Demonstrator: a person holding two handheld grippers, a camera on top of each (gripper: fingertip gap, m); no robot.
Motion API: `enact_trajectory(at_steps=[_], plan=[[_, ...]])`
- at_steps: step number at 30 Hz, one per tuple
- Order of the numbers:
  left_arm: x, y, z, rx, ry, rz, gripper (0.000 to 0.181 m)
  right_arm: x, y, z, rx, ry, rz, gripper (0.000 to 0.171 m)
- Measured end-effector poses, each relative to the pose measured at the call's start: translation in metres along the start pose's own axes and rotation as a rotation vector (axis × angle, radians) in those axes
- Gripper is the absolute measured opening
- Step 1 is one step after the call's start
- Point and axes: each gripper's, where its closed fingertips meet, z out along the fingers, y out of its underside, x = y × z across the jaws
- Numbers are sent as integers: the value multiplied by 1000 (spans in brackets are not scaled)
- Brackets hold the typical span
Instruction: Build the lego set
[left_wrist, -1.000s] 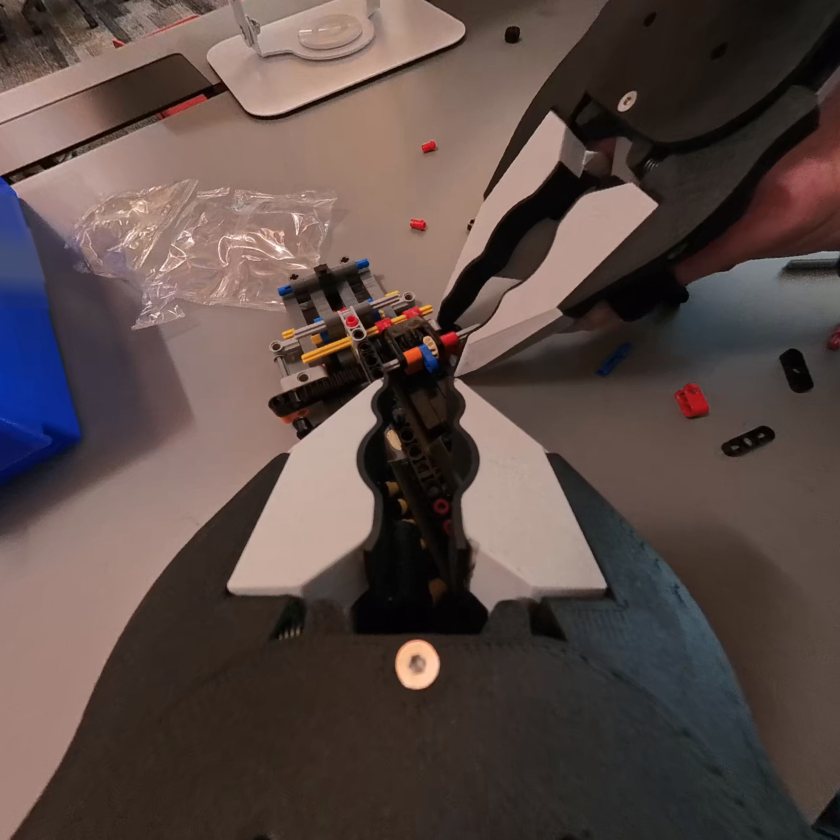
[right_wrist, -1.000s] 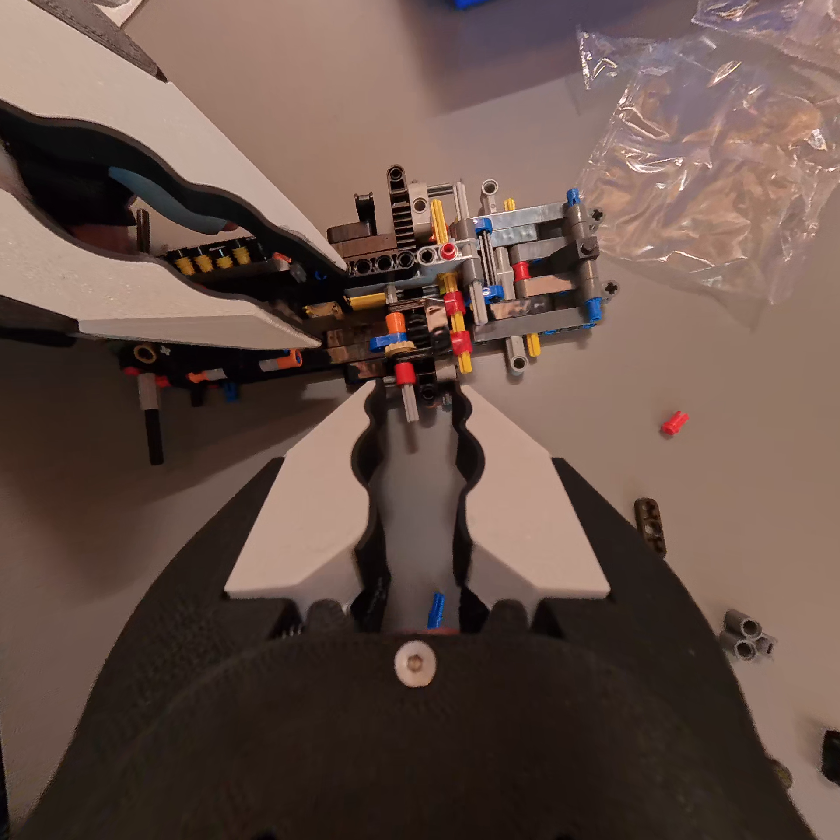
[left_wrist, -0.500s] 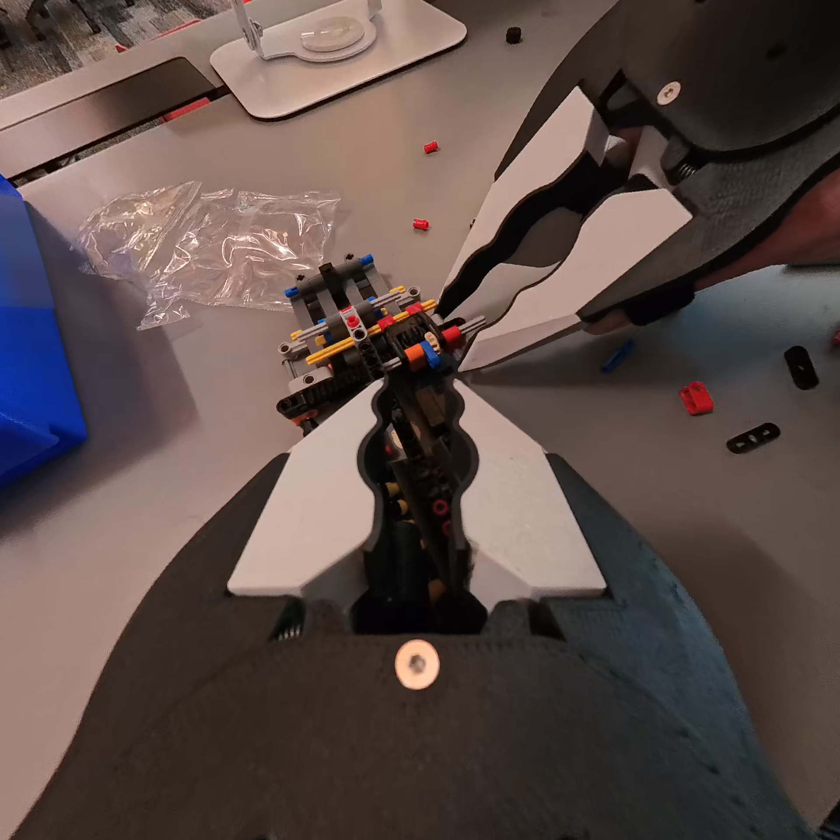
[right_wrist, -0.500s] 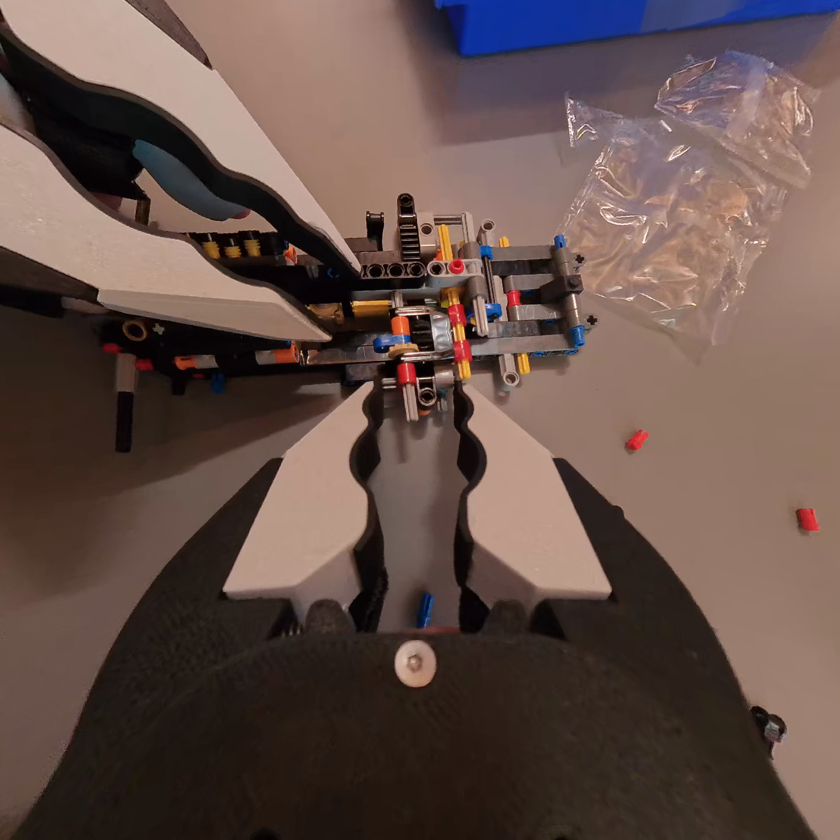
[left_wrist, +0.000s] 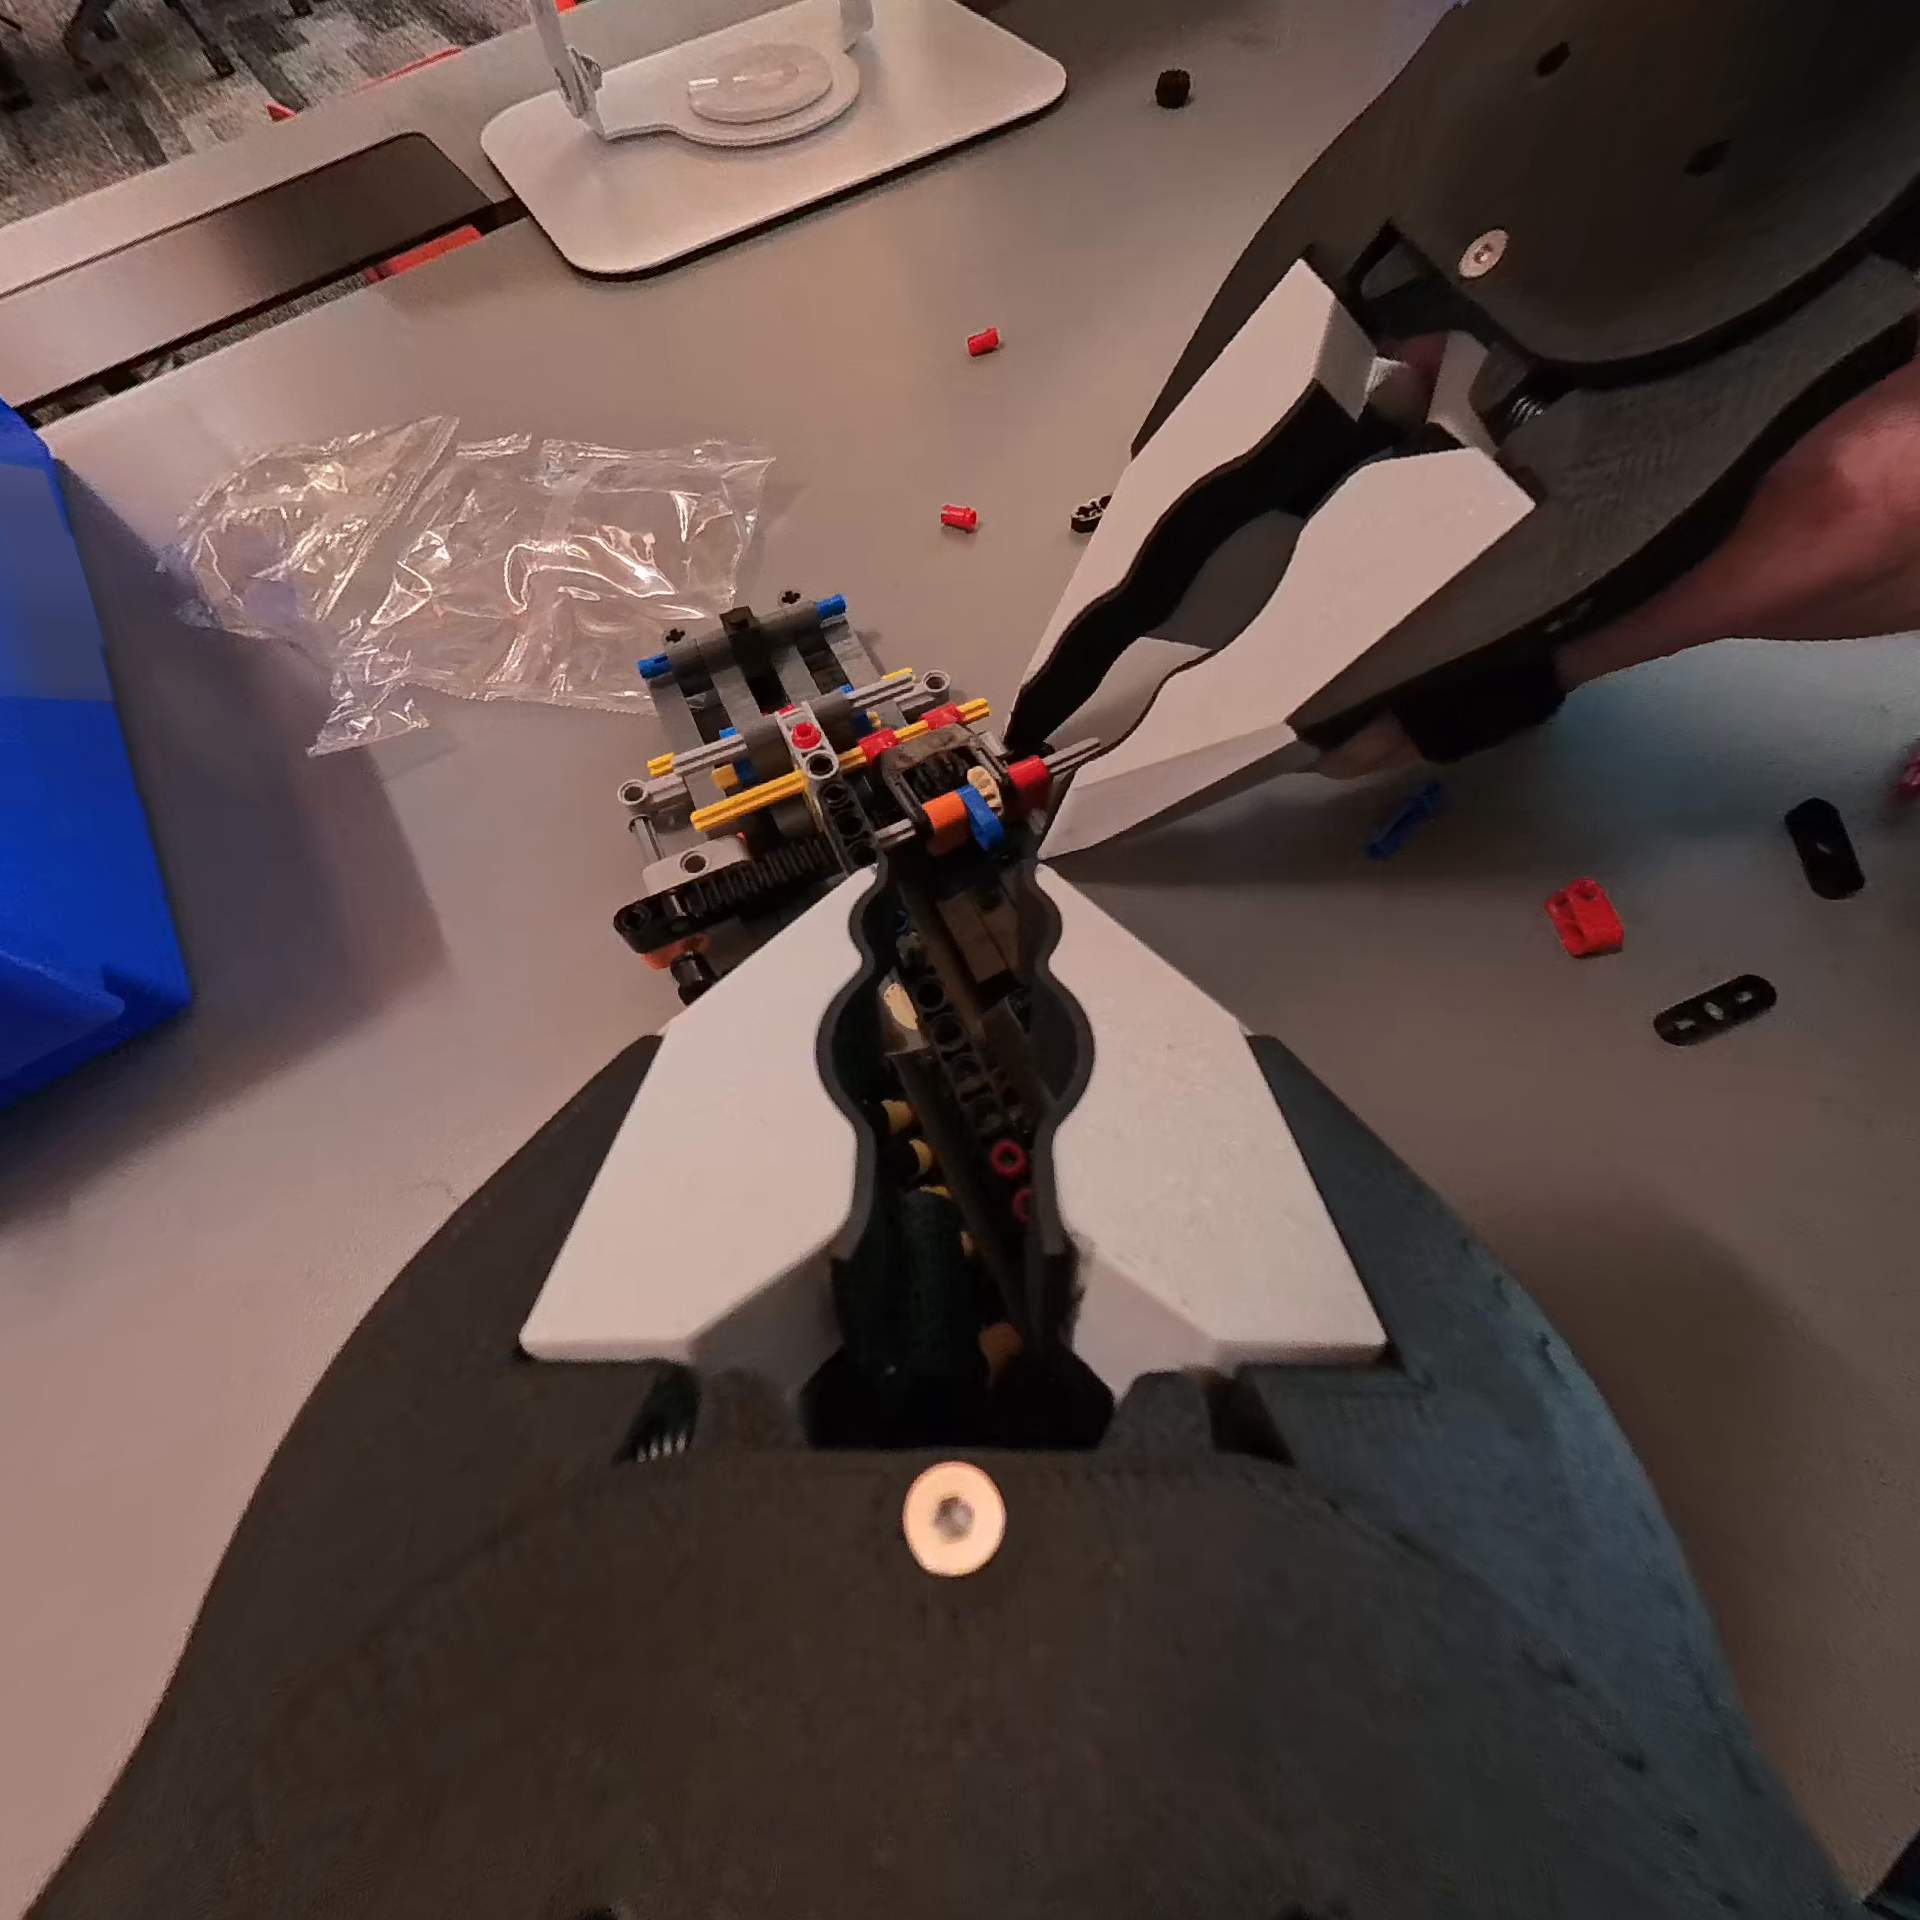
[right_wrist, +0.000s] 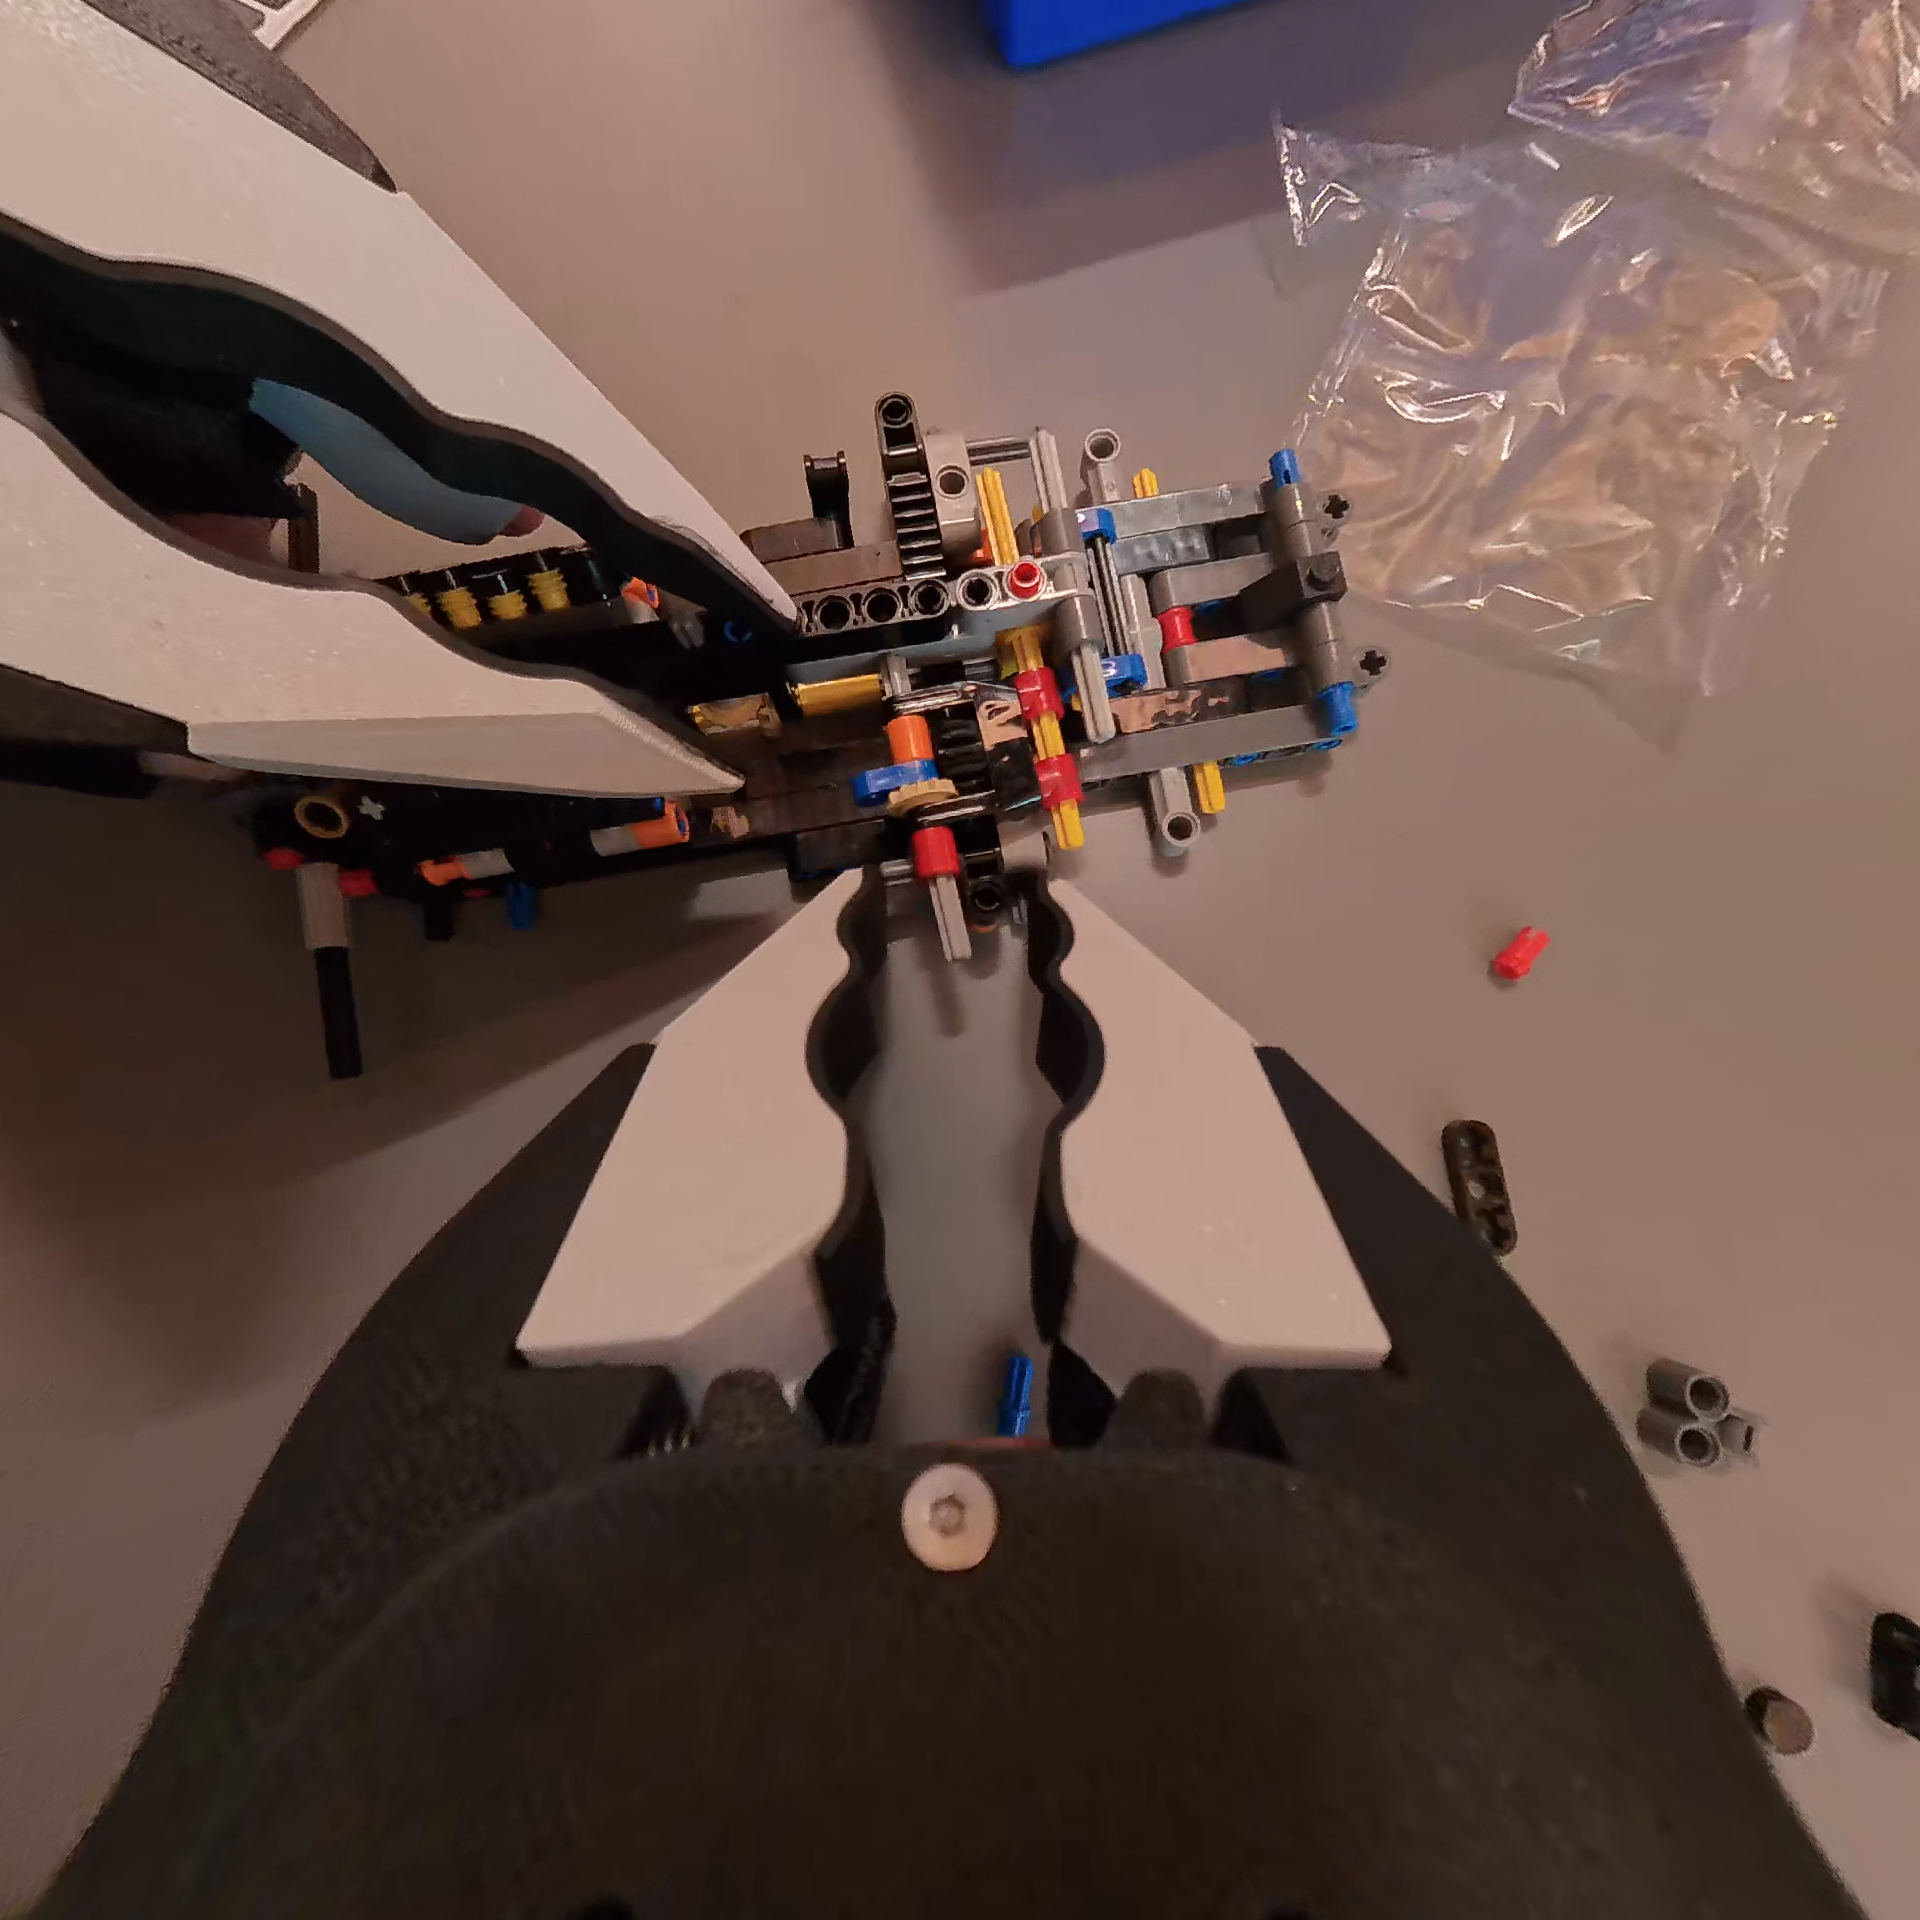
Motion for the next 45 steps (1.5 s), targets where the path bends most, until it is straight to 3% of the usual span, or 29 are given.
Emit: enact_trajectory(at_steps=[26, 35, 45], plan=[[0, -1, 0, 12, 1, -4, 22, 5, -1, 0, -30, -11, -17, 16], [-7, 1, -2, -15, -8, -8, 27, 2, -4, -12, 4, -20, -21, 26], [-17, 11, -1, -121, -29, 20, 31, -20, 8, -14, 1, -98, 65, 12]])
